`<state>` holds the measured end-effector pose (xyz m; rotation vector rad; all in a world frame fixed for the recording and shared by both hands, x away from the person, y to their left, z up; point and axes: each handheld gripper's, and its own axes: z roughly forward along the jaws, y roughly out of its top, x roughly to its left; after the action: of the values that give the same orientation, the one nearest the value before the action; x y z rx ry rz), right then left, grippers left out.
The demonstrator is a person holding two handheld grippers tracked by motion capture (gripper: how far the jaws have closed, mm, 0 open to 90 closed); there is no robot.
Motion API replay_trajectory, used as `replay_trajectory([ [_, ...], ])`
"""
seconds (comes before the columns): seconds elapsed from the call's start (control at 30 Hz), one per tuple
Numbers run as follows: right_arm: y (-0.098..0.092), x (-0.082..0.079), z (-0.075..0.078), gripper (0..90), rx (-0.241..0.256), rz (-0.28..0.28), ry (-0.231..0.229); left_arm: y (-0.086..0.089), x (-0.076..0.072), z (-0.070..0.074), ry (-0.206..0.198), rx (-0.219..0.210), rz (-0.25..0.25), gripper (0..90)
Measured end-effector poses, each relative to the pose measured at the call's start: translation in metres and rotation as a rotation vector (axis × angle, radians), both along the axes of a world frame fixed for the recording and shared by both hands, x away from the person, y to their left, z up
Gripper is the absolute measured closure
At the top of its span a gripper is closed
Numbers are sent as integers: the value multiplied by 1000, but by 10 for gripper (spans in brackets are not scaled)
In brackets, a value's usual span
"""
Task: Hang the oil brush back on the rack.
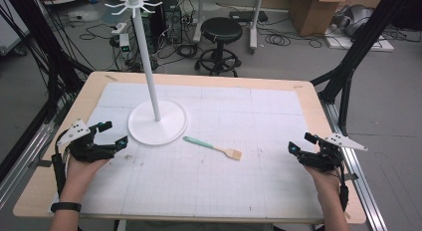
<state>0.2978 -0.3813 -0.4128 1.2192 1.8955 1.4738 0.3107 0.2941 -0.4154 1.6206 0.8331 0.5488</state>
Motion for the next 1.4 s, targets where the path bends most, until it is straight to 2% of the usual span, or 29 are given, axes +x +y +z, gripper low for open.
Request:
replay_trajectory([
  [0.23, 9, 6, 6, 118, -7, 40, -7, -4, 0, 2, -2, 7, -28, 117],
  [0.3, 13, 9, 8, 120, -7, 64, 4, -6, 0, 2, -1, 13, -33, 118],
  [0.63, 36, 30, 19, 120, -36, 171, -5, -6, -1, 3, 4, 14, -41, 118],
  [0.97, 76, 53, 26, 123, -84, 277, -2, -5, 0, 3, 12, 19, -47, 119],
  [1.27, 110, 69, 23, 123, -128, 367, 35, -5, 0, 3, 13, 19, -59, 119],
  [1.4, 127, 74, 20, 128, -147, 409, 37, -6, 0, 3, 13, 19, -67, 119],
])
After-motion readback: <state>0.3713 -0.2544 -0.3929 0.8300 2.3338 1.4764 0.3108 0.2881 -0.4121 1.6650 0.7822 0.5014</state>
